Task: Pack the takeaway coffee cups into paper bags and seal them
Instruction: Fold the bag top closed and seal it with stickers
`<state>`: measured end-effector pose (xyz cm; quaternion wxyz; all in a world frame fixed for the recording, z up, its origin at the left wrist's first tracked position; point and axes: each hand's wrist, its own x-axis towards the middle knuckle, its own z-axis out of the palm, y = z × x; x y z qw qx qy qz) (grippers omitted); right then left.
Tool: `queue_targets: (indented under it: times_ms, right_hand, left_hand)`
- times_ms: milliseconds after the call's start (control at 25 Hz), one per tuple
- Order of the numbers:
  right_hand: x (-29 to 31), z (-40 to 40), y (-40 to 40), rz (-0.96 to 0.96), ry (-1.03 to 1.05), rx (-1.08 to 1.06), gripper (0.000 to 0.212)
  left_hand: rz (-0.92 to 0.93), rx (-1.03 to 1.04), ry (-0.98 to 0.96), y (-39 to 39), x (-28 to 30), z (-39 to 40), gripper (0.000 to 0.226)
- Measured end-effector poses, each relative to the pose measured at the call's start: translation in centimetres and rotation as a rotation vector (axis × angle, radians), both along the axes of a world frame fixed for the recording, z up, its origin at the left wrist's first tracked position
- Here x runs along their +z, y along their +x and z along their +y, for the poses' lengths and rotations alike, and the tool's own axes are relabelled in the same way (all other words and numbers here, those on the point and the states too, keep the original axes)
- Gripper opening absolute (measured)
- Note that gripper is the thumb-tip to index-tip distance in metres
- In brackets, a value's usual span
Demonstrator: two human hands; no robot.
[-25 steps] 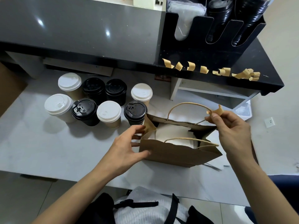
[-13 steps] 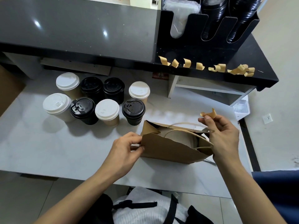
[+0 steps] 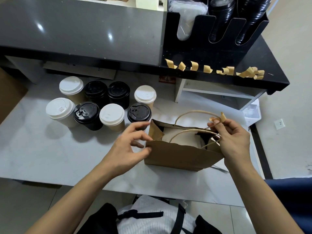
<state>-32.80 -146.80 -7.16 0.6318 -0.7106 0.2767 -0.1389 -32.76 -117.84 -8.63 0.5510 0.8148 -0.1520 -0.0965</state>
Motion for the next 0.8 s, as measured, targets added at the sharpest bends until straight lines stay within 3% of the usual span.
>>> queue_targets:
  times_ms: [200, 400, 640, 800]
  right_hand:
    - [0.5, 0.2, -0.1, 0.019, -0.011, 0.037, 0.007]
    - [2.0, -0.4, -0.2, -0.008, -0.118, 0.178, 0.025]
    - [5.3, -0.4, 1.2, -0.05, -0.168, 0.258, 0.037]
    - [7.4, 0.3, 2.6, -0.04, -0.222, 0.373, 0.015]
  left_hand:
    - [0.007, -0.037, -0.073, 2.2, 0.5, -0.1, 0.025]
    - [0.028, 0.009, -0.132, 2.7, 0.0, -0.4, 0.053]
    - [-0.094, 0.001, -0.043, 2.7, -0.1, -0.8, 0.026]
    - [-0.104, 0.012, -0.034, 2.4, 0.0, -1.0, 0.022]
